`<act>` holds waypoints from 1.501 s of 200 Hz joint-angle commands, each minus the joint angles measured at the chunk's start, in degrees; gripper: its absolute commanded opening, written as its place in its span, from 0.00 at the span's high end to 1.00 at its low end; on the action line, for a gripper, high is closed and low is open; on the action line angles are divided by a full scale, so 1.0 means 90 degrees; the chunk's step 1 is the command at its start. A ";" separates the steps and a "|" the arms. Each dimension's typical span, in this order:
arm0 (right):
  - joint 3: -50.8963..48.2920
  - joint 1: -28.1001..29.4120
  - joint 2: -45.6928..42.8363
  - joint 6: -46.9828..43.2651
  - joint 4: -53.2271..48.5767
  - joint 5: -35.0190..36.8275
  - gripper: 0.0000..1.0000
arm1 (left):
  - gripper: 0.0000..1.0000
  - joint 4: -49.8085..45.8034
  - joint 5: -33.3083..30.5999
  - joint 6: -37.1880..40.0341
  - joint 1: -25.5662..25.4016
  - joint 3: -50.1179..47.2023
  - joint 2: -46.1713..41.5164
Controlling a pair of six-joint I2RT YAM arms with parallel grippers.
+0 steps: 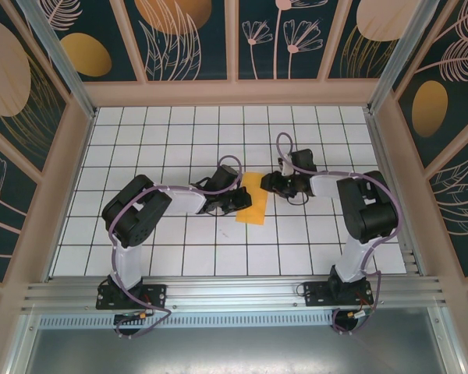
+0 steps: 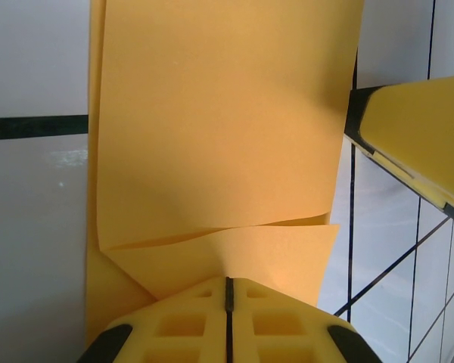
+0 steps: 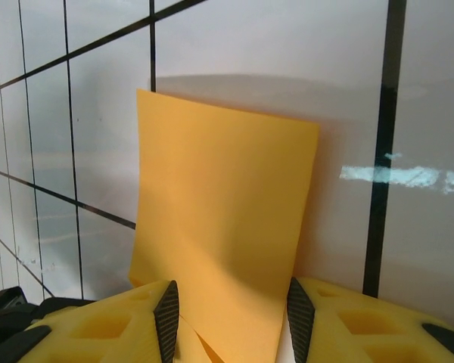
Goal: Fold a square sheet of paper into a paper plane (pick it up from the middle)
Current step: Turn over the paper at the center of the table.
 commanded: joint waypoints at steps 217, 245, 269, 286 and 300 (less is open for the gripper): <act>-0.1012 0.0125 -0.0895 -0.0076 0.0578 -0.1007 0.94 | 0.87 0.0304 -0.0183 -0.0319 -0.0002 -0.0084 -0.0440; -0.0604 0.0159 -0.1543 -0.0418 -0.0539 -0.0118 0.98 | 0.80 0.0254 -0.1048 -0.0387 -0.0002 -0.0414 -0.1372; 0.0067 0.0369 -0.2320 -0.0847 -0.2012 0.1712 0.99 | 0.76 -0.0101 -0.2155 -0.0423 0.0056 -0.0802 -0.2393; 0.0750 0.0778 -0.2478 -0.1307 -0.3204 0.3524 0.99 | 0.73 -0.0370 -0.2731 -0.0518 0.0189 -0.1134 -0.2982; 0.1302 0.1189 -0.2330 -0.1491 -0.4087 0.5104 0.99 | 0.73 -0.0471 -0.3015 -0.0624 0.0346 -0.1451 -0.3406</act>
